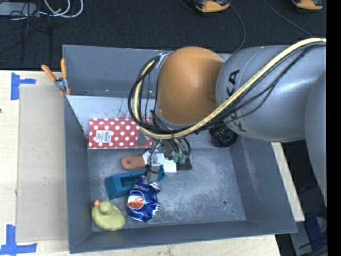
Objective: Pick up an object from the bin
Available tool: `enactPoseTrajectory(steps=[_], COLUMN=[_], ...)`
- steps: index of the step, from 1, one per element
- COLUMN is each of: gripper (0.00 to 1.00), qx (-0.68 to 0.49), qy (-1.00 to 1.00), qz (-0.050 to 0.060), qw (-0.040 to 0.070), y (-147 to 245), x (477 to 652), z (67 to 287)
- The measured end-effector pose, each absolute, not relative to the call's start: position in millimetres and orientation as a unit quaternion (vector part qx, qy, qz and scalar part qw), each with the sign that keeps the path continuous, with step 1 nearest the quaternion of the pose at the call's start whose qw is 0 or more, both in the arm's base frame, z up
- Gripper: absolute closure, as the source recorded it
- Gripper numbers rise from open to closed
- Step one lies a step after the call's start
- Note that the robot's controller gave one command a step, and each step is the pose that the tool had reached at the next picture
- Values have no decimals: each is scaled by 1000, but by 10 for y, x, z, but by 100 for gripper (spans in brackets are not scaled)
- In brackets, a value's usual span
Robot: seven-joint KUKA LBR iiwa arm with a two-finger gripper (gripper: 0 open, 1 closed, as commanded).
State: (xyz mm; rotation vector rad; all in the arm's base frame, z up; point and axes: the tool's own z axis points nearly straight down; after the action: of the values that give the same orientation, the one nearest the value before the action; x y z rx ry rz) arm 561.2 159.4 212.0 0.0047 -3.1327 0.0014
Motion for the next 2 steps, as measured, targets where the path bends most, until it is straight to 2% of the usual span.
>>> enactPoseTrajectory(steps=[1, 2], gripper=[0, 0], qx=[0, 20], qy=[-1000, -1000], qz=[0, -1], qw=[1, -1], y=[1585, 1415], x=[5628, 5495], z=[2167, 1754])
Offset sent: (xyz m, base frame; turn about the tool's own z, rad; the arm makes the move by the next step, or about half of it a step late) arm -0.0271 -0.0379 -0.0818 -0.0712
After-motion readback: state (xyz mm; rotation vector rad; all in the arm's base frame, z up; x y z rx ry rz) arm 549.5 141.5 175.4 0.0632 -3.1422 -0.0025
